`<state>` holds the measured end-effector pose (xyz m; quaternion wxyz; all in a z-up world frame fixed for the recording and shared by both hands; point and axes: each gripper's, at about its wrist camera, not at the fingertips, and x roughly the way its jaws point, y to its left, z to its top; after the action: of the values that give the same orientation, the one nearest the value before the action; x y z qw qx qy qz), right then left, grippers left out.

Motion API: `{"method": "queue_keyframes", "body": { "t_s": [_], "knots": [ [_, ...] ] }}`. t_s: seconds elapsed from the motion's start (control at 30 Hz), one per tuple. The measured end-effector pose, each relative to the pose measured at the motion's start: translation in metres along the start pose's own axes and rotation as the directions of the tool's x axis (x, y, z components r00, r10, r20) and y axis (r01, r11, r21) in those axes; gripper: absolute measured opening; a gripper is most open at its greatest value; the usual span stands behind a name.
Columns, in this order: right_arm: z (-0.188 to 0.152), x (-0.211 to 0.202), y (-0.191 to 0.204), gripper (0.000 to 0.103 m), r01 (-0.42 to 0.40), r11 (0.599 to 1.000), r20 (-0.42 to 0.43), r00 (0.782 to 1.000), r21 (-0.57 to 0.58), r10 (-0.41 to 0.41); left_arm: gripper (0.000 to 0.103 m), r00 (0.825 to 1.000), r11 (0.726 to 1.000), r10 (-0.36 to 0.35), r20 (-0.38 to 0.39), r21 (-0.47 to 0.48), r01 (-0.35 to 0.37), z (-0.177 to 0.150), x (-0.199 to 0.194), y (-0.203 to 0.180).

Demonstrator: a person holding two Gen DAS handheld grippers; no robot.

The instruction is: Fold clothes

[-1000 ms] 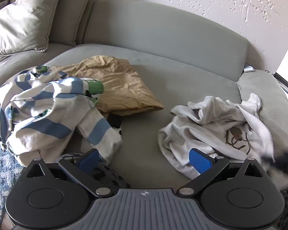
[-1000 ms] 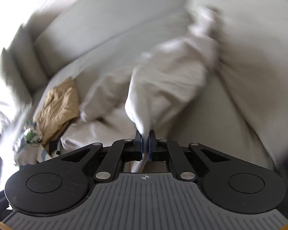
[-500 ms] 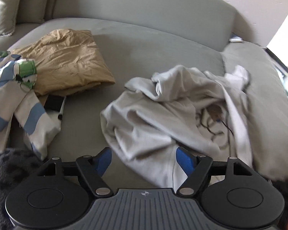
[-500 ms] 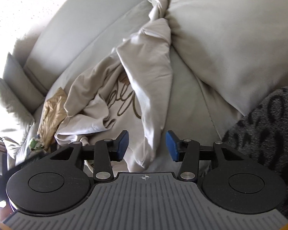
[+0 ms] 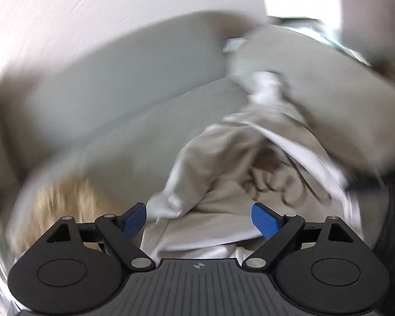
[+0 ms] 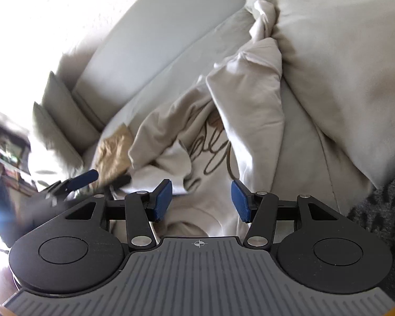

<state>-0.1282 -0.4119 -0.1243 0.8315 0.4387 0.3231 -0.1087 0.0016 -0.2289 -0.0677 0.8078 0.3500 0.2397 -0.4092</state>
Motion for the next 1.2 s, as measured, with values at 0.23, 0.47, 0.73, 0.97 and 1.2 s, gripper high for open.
{"method": "queue_keyframes", "body": {
  "t_s": [0.23,0.47,0.73,0.97,1.2],
  "knots": [
    [-0.002,0.004,-0.007,0.056,0.03,0.999,-0.015,0.999,0.014,-0.03,0.086,0.998,0.946,-0.07,0.006,0.317,0.064,-0.007,0.013,-0.033],
    [-0.003,0.009,-0.013,0.056,0.034,0.999,-0.025,0.999,0.025,-0.034,0.059,0.992,0.873,-0.104,-0.071,0.472,0.125,-0.001,0.044,-0.051],
    [-0.006,0.006,-0.018,0.056,0.047,0.998,-0.027,0.999,0.041,-0.046,0.003,0.997,0.997,-0.073,0.003,-0.024,0.073,0.009,0.04,0.033],
    [-0.007,0.007,-0.016,0.056,0.05,0.998,-0.023,0.999,0.046,-0.049,0.003,0.957,0.565,0.267,-0.116,-0.786,-0.253,-0.068,-0.011,0.199],
    [-0.006,0.013,-0.012,0.057,0.067,0.997,-0.046,0.997,0.047,-0.065,0.051,0.924,0.4,0.18,-0.338,-0.833,-0.382,-0.134,-0.028,0.181]
  ]
}}
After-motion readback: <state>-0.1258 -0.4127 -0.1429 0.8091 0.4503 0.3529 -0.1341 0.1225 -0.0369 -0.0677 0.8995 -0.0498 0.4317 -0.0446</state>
